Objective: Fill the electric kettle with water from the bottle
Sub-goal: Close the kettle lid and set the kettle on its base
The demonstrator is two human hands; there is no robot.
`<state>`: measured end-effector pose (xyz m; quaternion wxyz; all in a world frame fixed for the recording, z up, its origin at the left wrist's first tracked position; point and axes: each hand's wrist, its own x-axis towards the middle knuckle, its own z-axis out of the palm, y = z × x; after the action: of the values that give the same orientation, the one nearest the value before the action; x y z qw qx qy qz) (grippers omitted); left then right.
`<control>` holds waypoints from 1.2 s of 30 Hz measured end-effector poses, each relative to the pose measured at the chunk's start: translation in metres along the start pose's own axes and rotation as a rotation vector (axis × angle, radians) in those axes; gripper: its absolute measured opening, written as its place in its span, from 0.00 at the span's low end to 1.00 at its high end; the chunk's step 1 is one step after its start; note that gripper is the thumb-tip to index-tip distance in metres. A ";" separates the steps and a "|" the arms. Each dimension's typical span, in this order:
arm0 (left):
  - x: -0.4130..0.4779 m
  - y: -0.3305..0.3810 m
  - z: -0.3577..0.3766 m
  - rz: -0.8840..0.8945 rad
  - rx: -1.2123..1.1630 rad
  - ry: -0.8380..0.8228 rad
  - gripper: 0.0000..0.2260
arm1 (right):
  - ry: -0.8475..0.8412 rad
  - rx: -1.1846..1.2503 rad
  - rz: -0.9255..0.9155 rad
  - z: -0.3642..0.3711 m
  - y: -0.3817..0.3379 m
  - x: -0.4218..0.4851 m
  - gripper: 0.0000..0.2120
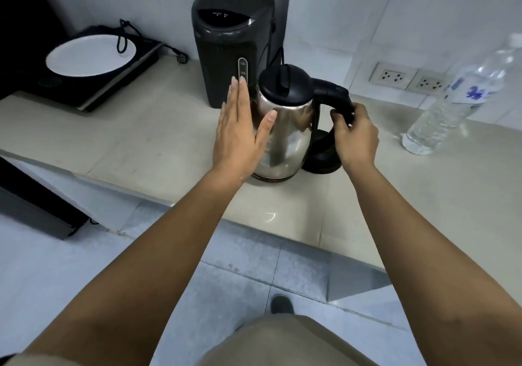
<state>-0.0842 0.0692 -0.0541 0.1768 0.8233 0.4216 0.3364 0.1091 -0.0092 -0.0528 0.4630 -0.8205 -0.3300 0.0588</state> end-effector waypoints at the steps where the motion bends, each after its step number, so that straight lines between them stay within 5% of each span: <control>1: 0.003 0.005 0.003 0.017 -0.004 -0.005 0.36 | 0.024 0.006 0.003 -0.007 0.001 0.003 0.16; 12: 0.050 0.041 0.060 0.097 0.110 -0.166 0.35 | 0.164 -0.003 0.106 -0.045 0.038 0.044 0.16; 36: 0.087 0.055 0.119 0.069 0.211 -0.202 0.36 | 0.089 0.025 0.128 -0.037 0.090 0.109 0.16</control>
<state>0.0676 0.1067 -0.0717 0.1192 0.8810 0.4060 0.2117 0.2527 -0.0027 -0.0812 0.4827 -0.8359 -0.2550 0.0558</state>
